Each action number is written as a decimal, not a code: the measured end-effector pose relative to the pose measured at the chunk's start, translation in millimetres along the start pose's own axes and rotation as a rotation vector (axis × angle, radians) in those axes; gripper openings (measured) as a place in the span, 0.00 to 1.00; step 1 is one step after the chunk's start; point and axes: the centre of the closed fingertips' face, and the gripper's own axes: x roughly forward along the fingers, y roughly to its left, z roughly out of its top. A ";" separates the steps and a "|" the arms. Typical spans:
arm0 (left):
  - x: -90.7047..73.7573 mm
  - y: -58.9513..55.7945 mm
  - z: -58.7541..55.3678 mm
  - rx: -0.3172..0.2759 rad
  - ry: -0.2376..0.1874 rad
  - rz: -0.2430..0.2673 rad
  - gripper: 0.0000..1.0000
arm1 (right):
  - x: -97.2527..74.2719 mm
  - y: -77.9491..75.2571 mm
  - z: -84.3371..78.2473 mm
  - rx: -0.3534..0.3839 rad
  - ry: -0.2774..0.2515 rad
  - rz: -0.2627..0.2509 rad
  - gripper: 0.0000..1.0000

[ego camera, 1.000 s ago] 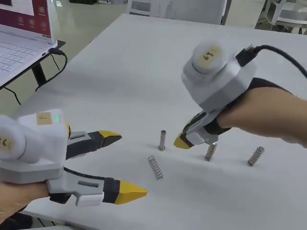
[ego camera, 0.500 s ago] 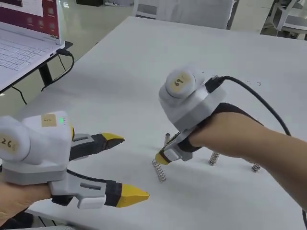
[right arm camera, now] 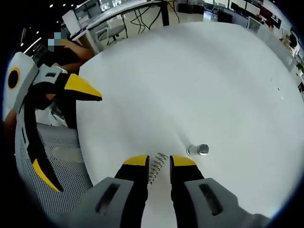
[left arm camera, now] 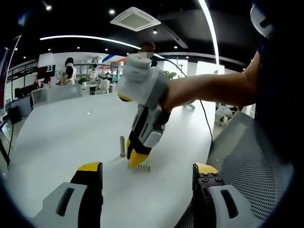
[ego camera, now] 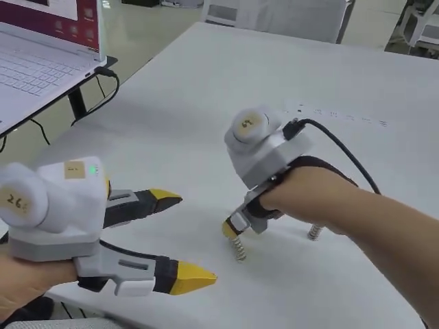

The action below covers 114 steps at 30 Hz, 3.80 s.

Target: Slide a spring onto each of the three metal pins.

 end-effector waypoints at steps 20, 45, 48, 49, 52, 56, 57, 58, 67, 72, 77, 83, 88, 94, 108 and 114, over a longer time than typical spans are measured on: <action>-5.4 2.3 -3.6 -0.004 0.002 0.016 0.72 | 8.0 10.5 -1.6 -0.036 0.023 -0.050 0.09; 6.3 -7.8 41.0 -0.025 -0.097 -0.051 0.52 | -137.9 63.2 48.5 -0.083 -0.410 0.014 0.08; 5.2 -12.7 53.0 -0.038 -0.132 -0.077 0.45 | -142.3 73.1 50.1 -0.096 -0.431 0.020 0.08; 4.6 -13.9 56.7 -0.039 -0.144 -0.083 0.44 | -143.3 75.1 50.5 -0.099 -0.435 0.023 0.08; 3.0 -16.2 65.0 -0.050 -0.170 -0.097 0.40 | -145.3 79.1 52.9 -0.101 -0.457 0.033 0.08; 3.1 -20.0 67.0 -0.037 -0.174 -0.112 0.32 | -147.8 83.7 57.4 -0.088 -0.486 0.051 0.08; 3.4 -20.9 66.9 -0.032 -0.174 -0.114 0.30 | -148.9 85.7 57.9 -0.091 -0.490 0.051 0.08; 3.6 -21.5 67.1 -0.031 -0.175 -0.114 0.29 | -149.6 86.8 58.4 -0.092 -0.494 0.051 0.08; 3.0 -25.1 68.9 0.025 -0.200 -0.122 0.05 | -151.5 88.5 57.5 -0.086 -0.503 0.057 0.08; 4.1 -25.8 63.7 0.077 -0.178 -0.119 0.04 | -150.9 87.7 49.4 -0.107 -0.472 0.065 0.08; 7.6 -32.5 56.5 0.147 -0.128 -0.141 0.03 | -147.6 88.3 33.7 -0.183 -0.370 0.080 0.08; 17.3 -49.6 41.4 0.248 -0.026 -0.196 0.02 | -140.4 91.4 8.3 -0.271 -0.217 0.134 0.08; 22.0 -58.4 34.6 0.285 0.020 -0.226 0.02 | -138.2 95.7 -4.5 -0.346 -0.148 0.151 0.08; 23.4 -61.0 33.0 0.270 0.030 -0.235 0.02 | -136.7 96.9 -3.8 -0.376 -0.134 0.158 0.08; 24.6 -55.3 36.8 0.209 -0.011 -0.214 0.03 | -132.1 94.2 -2.9 -0.416 -0.108 0.151 0.08; 26.1 -47.9 26.0 0.186 0.018 -0.197 0.17 | -131.8 89.3 -1.7 -0.417 -0.099 0.141 0.08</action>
